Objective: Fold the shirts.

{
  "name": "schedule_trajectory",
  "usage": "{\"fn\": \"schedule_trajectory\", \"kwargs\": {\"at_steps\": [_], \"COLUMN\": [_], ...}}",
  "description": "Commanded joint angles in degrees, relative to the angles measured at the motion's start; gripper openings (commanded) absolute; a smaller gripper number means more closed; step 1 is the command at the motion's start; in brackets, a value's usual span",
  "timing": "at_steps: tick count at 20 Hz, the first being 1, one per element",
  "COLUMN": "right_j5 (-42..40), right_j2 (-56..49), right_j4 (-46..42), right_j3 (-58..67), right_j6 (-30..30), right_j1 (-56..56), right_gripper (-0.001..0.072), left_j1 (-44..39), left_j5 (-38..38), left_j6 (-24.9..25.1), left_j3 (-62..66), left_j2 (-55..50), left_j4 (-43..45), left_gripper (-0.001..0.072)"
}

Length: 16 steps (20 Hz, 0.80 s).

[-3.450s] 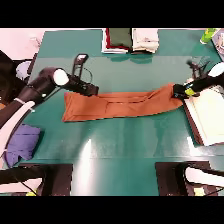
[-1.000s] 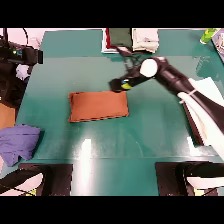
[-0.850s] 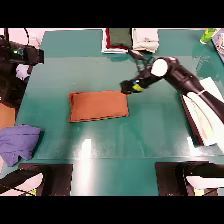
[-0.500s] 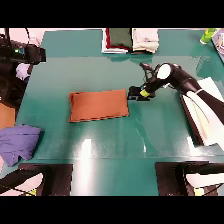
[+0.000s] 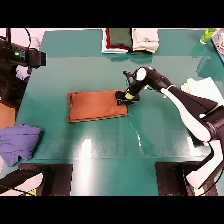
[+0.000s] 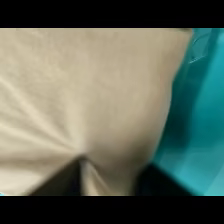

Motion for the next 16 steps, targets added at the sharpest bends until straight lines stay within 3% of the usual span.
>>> {"fn": "schedule_trajectory", "kwargs": {"at_steps": [1,2,7,11,16], "right_j5": [-2.05,-3.54,-5.2,-3.28,-2.78], "right_j2": [-1.22,-0.52,8.02,17.57,24.28], "right_j4": [-0.33,-0.33,-4.22,-10.6,-12.24], "right_j3": [1.95,1.95,1.95,1.95,1.95], "right_j6": [-1.27,-2.05,-2.36,-2.38,-3.96], "right_j1": [0.92,0.92,-5.64,-17.92,-36.26], "right_gripper": [0.006,0.0016,0.0016,0.0015,0.0015], "left_j1": [0.0,0.0,0.0,0.0,0.0], "left_j5": [-1.4,-1.27,-1.09,-0.85,0.24], "left_j6": [0.52,0.63,0.63,0.66,0.61], "left_j3": [-0.02,-0.02,-0.02,-0.02,-0.02], "left_j2": [0.02,0.02,0.02,0.02,0.02], "left_j4": [-0.87,-1.75,-4.15,-5.64,-8.61], "left_gripper": [0.0024,0.0024,0.0024,0.0024,0.0024]}}
